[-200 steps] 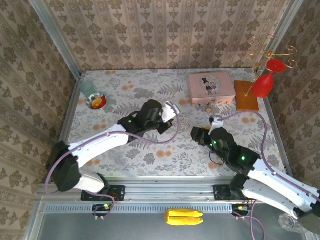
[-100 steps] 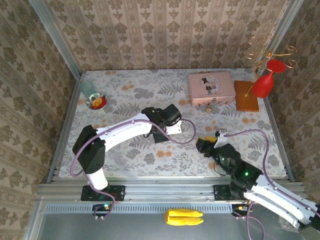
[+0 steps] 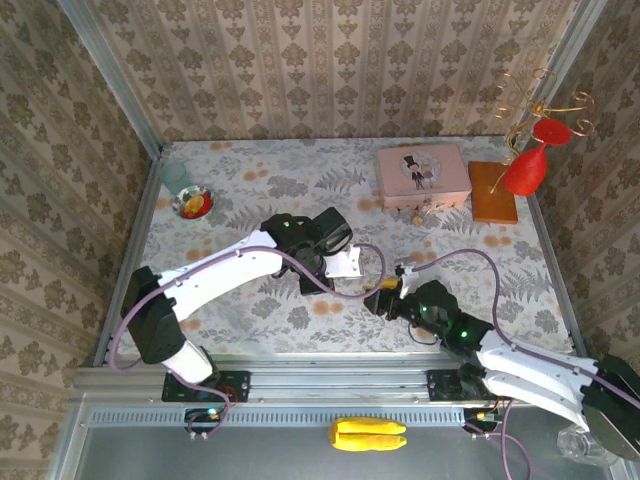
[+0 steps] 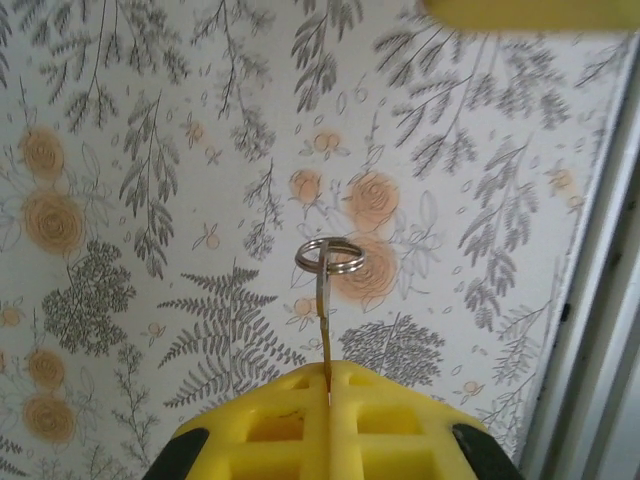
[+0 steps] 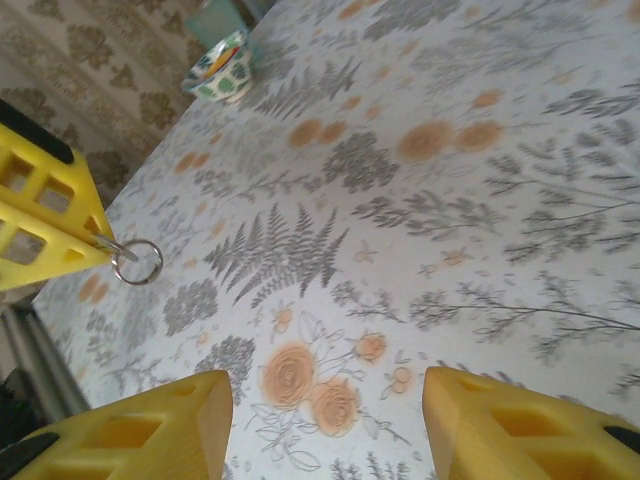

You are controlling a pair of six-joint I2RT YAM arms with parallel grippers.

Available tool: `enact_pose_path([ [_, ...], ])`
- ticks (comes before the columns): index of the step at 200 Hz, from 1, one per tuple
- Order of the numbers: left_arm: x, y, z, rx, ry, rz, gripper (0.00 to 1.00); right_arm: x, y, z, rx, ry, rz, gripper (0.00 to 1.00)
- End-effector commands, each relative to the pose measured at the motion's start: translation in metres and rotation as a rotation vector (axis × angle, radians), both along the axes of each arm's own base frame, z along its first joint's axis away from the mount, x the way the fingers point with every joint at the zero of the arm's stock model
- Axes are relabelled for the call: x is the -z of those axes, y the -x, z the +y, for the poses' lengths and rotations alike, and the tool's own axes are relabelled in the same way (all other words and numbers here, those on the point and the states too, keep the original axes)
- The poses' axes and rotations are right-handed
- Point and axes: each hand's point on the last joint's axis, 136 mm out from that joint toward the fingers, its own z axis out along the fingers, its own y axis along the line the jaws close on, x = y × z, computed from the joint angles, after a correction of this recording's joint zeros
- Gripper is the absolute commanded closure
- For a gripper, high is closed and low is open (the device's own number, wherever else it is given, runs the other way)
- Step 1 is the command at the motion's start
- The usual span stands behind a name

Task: Unlock a padlock with a key

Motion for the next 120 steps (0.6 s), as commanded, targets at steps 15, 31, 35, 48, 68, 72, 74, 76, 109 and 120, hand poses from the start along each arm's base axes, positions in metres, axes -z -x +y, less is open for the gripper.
enact_pose_path([
  [15, -0.014, 0.020, -0.005, 0.080, 0.059, 0.039, 1.00, -0.050, 0.006, 0.034, -0.173, -0.118, -0.125, 0.45],
  [31, -0.014, 0.026, -0.003, 0.097, 0.064, 0.051, 1.00, -0.060, 0.012, 0.042, -0.233, -0.134, -0.149, 0.45],
  [35, -0.013, 0.028, -0.003, 0.100, 0.065, 0.054, 1.00, -0.062, 0.013, 0.043, -0.245, -0.137, -0.156, 0.45],
  [48, -0.013, 0.031, -0.003, 0.110, 0.068, 0.061, 1.00, -0.066, 0.018, 0.047, -0.285, -0.140, -0.174, 0.46],
  [68, -0.013, 0.034, -0.002, 0.121, 0.068, 0.066, 1.00, -0.070, 0.024, 0.051, -0.329, -0.143, -0.191, 0.48],
  [72, -0.013, 0.035, -0.002, 0.126, 0.068, 0.067, 1.00, -0.071, 0.025, 0.052, -0.338, -0.145, -0.193, 0.48],
  [74, -0.013, 0.035, -0.002, 0.126, 0.068, 0.068, 1.00, -0.071, 0.025, 0.052, -0.340, -0.146, -0.194, 0.49],
  [76, -0.013, 0.035, -0.002, 0.126, 0.068, 0.068, 1.00, -0.072, 0.025, 0.053, -0.343, -0.147, -0.196, 0.49],
  [109, -0.013, 0.041, -0.003, 0.149, 0.077, 0.083, 1.00, -0.069, 0.027, 0.056, -0.365, -0.129, -0.187, 0.56],
  [120, -0.013, 0.042, -0.003, 0.153, 0.078, 0.085, 1.00, -0.068, 0.028, 0.057, -0.375, -0.124, -0.179, 0.58],
])
